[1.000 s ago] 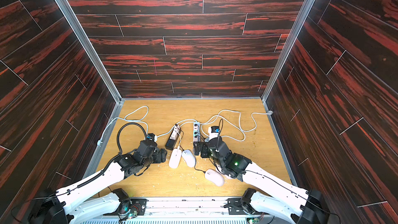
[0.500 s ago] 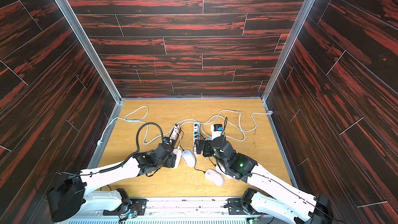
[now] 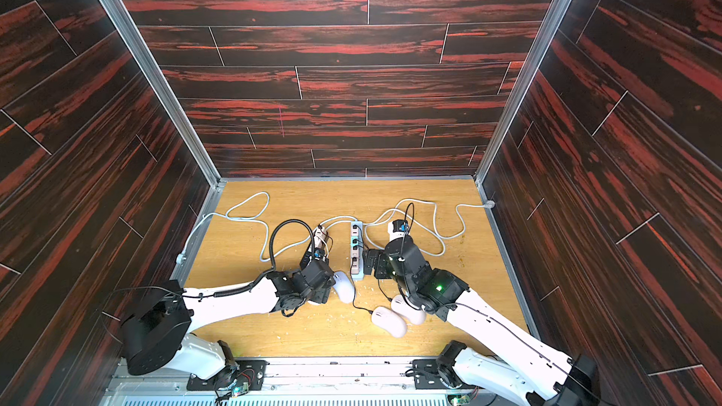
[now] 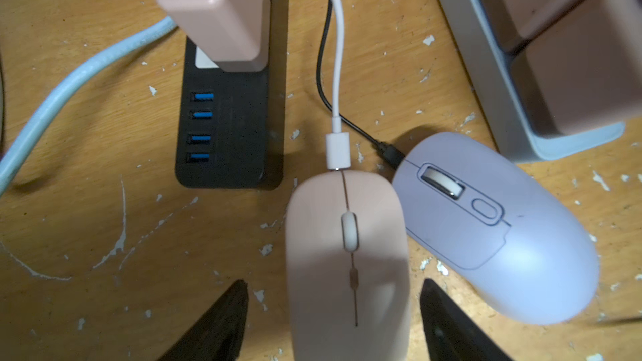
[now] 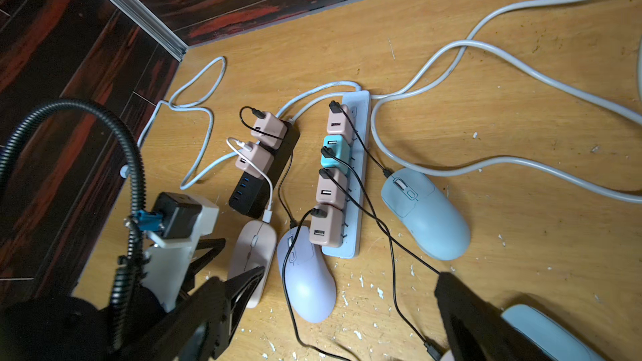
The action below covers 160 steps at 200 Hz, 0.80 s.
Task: Unplug the wireless mouse
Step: Pick up the mouse from the center of the board.
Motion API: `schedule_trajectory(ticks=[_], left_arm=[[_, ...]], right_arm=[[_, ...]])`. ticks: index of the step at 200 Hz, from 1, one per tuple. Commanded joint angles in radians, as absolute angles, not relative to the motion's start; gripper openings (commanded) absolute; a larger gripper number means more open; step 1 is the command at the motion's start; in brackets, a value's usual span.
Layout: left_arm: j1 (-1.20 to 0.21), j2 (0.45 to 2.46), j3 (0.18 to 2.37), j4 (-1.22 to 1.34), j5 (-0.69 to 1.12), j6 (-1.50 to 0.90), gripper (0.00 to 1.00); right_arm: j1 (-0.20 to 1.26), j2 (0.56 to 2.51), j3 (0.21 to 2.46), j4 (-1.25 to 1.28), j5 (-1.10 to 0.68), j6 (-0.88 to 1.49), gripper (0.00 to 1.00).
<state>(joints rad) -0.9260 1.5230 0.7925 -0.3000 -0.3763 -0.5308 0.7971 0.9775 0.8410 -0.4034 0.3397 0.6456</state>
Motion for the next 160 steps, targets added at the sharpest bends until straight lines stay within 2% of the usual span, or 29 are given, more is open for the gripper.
schedule_trajectory(ticks=[1,85,120,137,160], left_arm=[[-0.948,1.556,0.836,-0.355,-0.435,-0.523,0.78],[-0.974,1.672,0.877,-0.4,-0.474,-0.531,0.75],[-0.974,1.703,0.896,-0.413,-0.473,-0.528,0.58],[-0.974,1.697,0.891,-0.408,-0.473,-0.54,0.55],[-0.974,1.665,0.884,-0.417,-0.475,-0.559,0.44]], right_arm=[[0.763,0.967,0.823,-0.408,0.264,0.671,0.97],[0.736,0.992,0.81,-0.399,0.235,0.677,0.96],[0.735,0.999,0.805,-0.396,0.245,0.68,0.96],[0.736,0.996,0.804,-0.391,0.247,0.678,0.96],[0.736,0.986,0.802,-0.384,0.265,0.668,0.96]])
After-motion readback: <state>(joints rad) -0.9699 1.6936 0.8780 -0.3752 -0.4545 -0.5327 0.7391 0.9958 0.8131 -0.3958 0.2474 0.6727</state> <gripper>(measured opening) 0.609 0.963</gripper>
